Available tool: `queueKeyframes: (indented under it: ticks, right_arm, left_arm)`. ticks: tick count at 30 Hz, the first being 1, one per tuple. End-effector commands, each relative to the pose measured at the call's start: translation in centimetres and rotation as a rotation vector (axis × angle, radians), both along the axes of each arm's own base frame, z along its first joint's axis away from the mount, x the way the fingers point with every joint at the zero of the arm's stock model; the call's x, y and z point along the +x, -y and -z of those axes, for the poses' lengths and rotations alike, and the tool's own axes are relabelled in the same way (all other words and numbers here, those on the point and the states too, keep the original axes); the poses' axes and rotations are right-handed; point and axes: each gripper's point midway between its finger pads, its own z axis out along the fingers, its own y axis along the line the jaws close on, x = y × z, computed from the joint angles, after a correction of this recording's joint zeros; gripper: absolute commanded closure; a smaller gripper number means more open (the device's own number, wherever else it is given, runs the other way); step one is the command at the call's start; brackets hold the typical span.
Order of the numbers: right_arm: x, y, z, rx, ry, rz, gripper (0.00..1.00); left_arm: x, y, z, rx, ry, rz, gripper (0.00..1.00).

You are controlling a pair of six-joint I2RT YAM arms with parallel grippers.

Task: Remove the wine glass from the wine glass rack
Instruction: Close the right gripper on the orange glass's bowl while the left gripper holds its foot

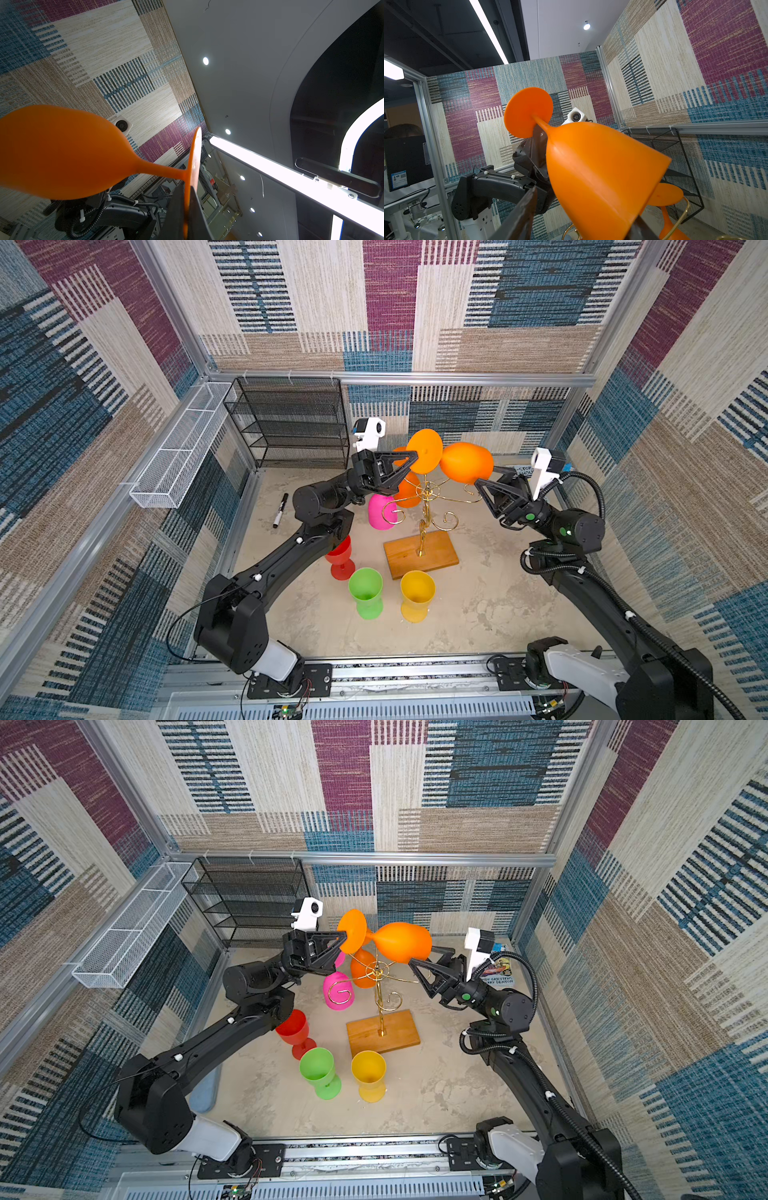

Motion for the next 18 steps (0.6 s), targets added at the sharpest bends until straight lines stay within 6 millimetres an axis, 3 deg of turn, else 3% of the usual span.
queueKeyframes:
  ticks: [1, 14, 18]
  right_arm:
    - [-1.7, -0.2, -0.5, -0.017, 0.086, -0.03, 0.47]
    - [-2.1, -0.3, -0.1, 0.005, 0.09, -0.068, 0.77]
    - [-2.3, -0.2, -0.1, 0.015, 0.087, -0.077, 0.88]
  left_arm:
    - [0.3, -0.3, -0.2, -0.034, -0.02, -0.009, 1.0]
    - [1.9, 0.2, 0.5, -0.044, -0.072, -0.019, 1.0]
    - [2.4, 0.5, 0.8, -0.041, -0.084, -0.015, 0.92]
